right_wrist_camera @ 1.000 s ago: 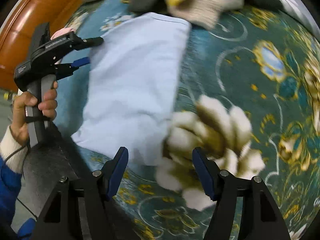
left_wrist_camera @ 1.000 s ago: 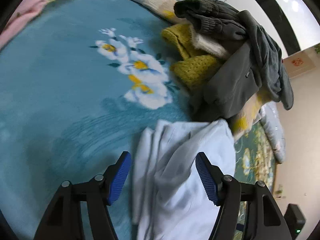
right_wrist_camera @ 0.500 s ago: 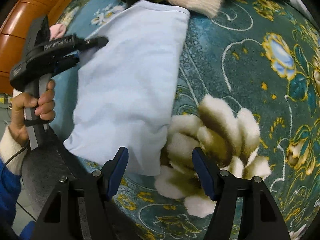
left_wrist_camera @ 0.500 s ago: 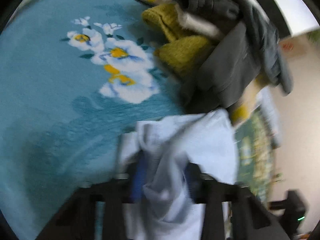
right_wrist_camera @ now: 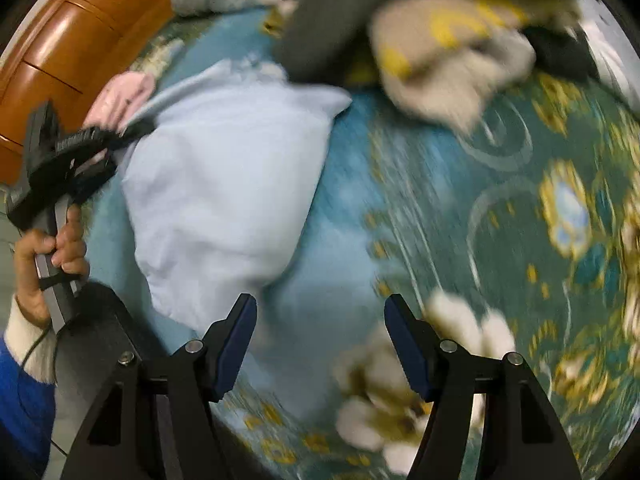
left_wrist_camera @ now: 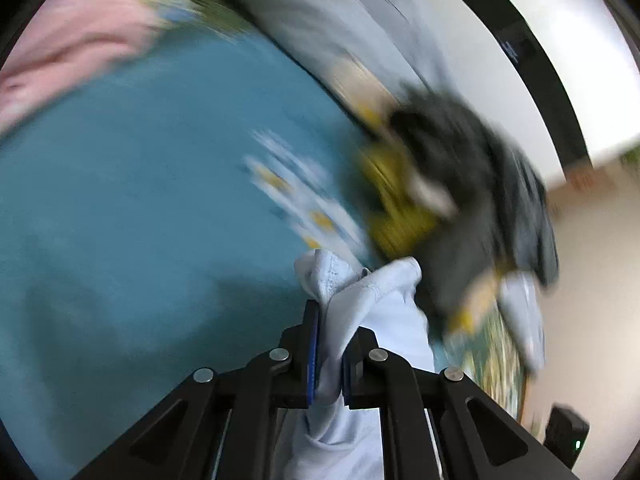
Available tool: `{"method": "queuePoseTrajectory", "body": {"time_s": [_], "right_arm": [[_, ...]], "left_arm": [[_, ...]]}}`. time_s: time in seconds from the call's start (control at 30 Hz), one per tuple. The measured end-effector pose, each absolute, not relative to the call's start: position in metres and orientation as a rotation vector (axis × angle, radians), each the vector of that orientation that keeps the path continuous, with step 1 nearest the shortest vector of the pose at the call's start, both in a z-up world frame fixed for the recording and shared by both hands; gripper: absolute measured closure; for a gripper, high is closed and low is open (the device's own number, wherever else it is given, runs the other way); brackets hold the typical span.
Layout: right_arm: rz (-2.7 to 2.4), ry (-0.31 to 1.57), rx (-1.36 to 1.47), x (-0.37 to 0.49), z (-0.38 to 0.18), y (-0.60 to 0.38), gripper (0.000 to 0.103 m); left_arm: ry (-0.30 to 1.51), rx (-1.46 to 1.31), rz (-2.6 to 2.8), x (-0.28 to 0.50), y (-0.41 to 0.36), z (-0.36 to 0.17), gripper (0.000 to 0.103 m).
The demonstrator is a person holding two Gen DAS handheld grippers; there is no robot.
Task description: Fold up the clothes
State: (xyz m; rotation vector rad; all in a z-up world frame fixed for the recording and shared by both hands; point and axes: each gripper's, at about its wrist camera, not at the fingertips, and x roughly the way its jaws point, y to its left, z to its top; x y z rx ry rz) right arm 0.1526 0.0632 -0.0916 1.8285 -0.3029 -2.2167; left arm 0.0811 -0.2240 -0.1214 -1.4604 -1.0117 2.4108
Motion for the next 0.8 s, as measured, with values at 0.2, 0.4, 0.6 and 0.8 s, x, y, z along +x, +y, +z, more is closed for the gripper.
{"method": "queuePoseTrajectory", "body": {"time_s": [0.2, 0.4, 0.6, 0.8], "right_arm": [[-2.107, -0.506, 1.637, 0.118, -0.097, 0.013, 0.034], [-1.960, -0.774, 1.650, 0.108, -0.129, 0.004, 0.028], [-2.007, -0.711, 1.666, 0.085, -0.130, -0.024, 0.028], [-2.031, -0.631, 1.604, 0.085, -0.121, -0.034, 0.028]], "left_arm": [[-1.579, -1.380, 2.580, 0.130, -0.389, -0.136, 0.094], [-1.661, -1.462, 2.537, 0.157, -0.440, -0.166, 0.094], [-1.609, -1.430, 2.457, 0.151, -0.433, -0.164, 0.093], [-1.314, -1.433, 2.438, 0.104, -0.410, -0.127, 0.093]]}}
